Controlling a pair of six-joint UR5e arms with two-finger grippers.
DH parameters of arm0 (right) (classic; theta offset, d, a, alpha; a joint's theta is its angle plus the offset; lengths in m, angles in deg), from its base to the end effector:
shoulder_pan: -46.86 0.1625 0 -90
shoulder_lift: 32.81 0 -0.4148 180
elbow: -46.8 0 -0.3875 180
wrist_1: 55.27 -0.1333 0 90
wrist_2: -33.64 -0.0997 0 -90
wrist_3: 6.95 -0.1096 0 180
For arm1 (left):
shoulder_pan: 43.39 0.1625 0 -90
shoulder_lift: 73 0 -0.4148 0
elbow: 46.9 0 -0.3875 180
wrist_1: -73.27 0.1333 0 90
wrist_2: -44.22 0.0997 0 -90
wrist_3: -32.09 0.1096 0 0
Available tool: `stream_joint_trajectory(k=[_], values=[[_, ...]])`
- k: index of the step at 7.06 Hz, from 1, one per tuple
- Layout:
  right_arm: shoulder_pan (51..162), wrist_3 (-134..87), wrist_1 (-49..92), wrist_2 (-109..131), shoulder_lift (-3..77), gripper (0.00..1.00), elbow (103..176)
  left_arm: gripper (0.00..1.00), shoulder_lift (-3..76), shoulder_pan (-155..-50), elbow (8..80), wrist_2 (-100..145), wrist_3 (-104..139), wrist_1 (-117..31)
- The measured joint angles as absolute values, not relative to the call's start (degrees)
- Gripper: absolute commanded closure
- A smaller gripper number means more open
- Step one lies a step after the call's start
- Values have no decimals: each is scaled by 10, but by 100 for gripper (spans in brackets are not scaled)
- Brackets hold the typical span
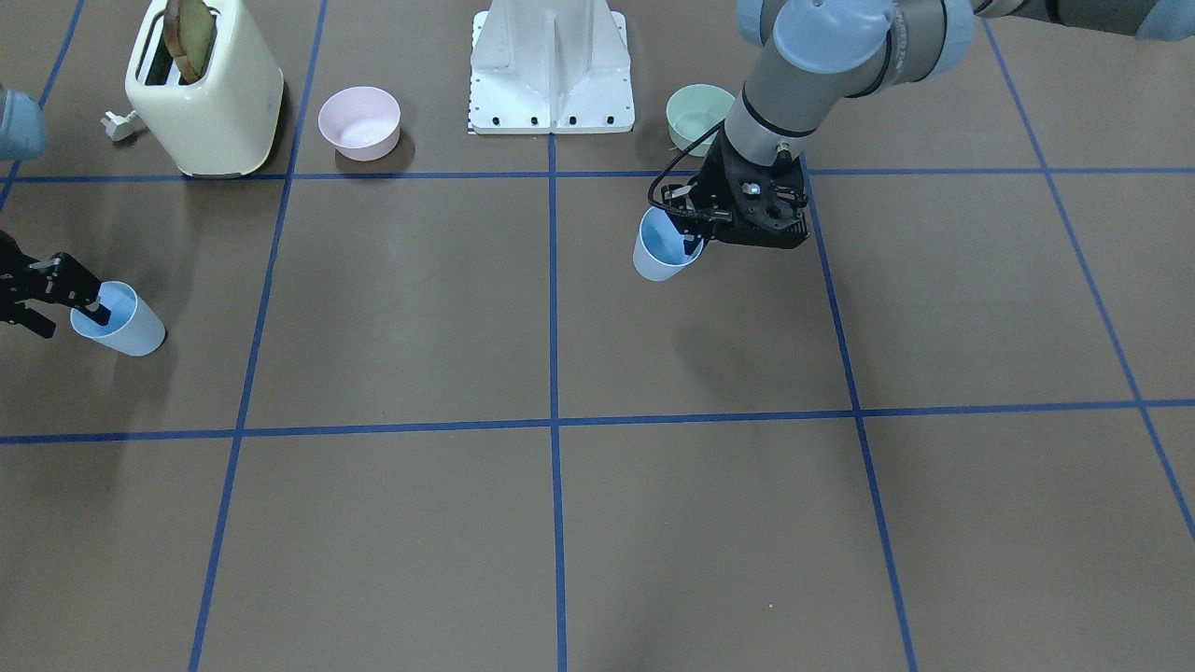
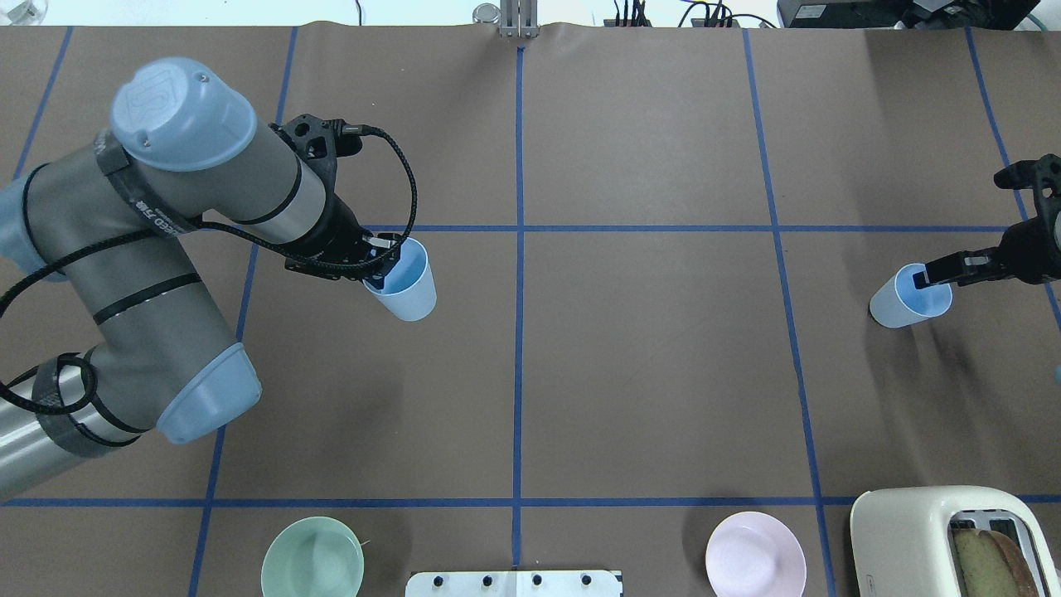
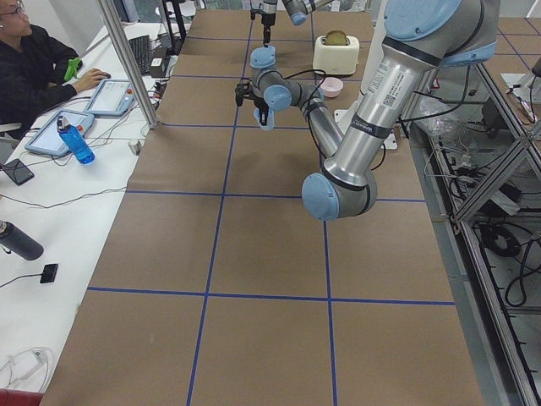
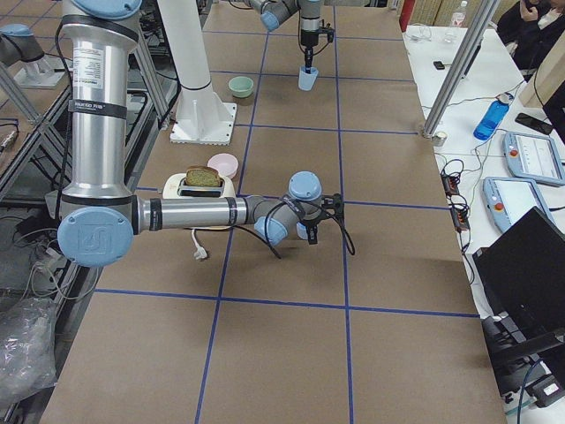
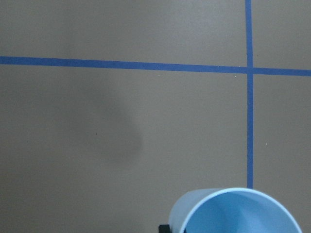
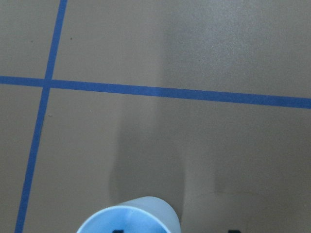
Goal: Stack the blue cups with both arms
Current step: 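Carry the cup centerward with the left gripper while the right grasps the other cup, then set the cup at table center with the left gripper while the right lifts its cup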
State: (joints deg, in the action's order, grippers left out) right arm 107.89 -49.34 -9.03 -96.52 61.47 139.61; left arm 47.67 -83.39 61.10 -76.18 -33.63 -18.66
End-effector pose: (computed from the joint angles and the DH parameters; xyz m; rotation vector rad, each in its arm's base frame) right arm -0.1809 -0.4560 0.5810 0.1840 -0.9524 -0.0430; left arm 0.4125 -0.4478 0.2113 0.0389 0.9907 -0.0173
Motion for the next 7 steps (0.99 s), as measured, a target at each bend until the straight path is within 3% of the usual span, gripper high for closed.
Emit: stream_joint_trajectory(k=[4, 7], values=[[1077, -492, -89, -971, 621, 100, 1403, 100, 484, -832, 607, -762, -338, -187], [1108, -490, -40, -1022, 591, 100, 1425, 100, 536, -792, 558, -729, -375, -188]])
